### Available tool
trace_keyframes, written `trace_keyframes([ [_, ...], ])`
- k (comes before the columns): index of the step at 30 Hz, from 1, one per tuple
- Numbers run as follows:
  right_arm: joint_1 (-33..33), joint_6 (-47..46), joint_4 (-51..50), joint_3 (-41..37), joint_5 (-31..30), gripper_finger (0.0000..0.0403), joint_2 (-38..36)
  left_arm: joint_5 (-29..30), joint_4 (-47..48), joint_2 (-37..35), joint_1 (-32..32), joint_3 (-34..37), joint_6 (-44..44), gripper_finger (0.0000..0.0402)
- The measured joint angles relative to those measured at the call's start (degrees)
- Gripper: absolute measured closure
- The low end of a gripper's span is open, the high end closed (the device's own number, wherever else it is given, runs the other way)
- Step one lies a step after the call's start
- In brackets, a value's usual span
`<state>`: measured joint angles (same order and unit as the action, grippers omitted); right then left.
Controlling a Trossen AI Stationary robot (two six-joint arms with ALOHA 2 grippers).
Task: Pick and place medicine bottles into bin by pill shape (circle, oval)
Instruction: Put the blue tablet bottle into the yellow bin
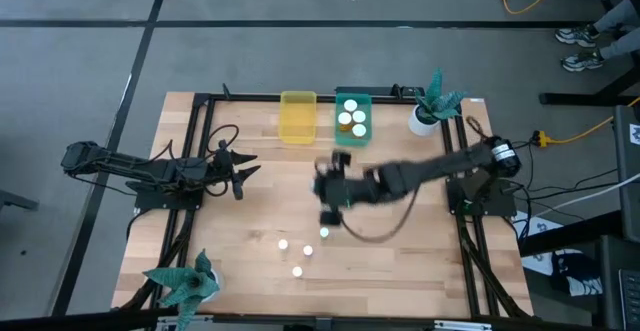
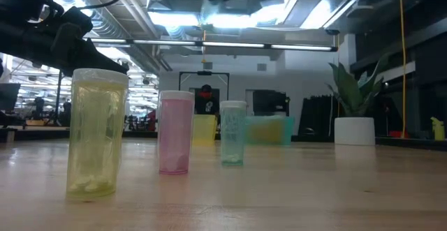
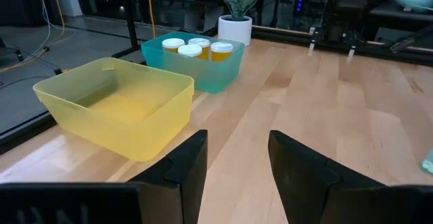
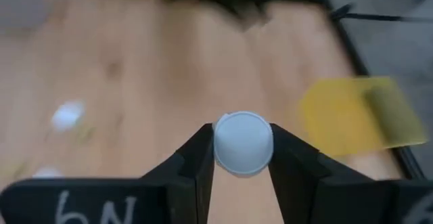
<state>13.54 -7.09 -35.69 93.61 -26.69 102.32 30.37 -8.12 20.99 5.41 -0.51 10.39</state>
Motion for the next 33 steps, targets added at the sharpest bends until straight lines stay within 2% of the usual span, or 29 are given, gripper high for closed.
trace_keyframes([
  [3, -6.4, 0.9, 2.3, 2.9, 3.9, 0.0284, 0.0, 0.0, 0.0, 0.0, 0.0, 0.0, 0.0, 0.0252],
  [7, -15.3, 3.9, 7.1, 3.2, 13.2, 0.0284, 0.4, 0.0, 0.0, 0.0, 0.0, 0.0, -0.4, 0.0252],
  [14, -27.5, 6.1, 14.4, 3.2, 27.1, 0.0284, 6.5, 0.3, -0.1, 0.0, 0.0, 0.0, -3.3, 0.0252],
  [21, -35.2, 7.7, 16.6, 3.2, 29.9, 0.0284, 11.7, 0.3, -0.1, 0.0, 0.0, 0.0, -3.4, 0.0252],
  [24, -37.7, 7.7, 16.7, 3.2, 33.0, 0.0284, 13.5, 0.3, -0.1, 0.0, 0.0, 0.0, -3.4, 0.0252],
  [29, -39.8, 7.5, 16.3, 3.2, 39.0, 0.0284, 17.2, 0.3, -0.1, 0.0, 0.0, 0.0, -3.5, 0.0252],
  [33, -39.9, 7.6, 15.8, 3.2, 39.9, 0.0284, 19.9, 0.2, -0.1, 0.0, 0.0, 0.0, -3.4, 0.0252],
])
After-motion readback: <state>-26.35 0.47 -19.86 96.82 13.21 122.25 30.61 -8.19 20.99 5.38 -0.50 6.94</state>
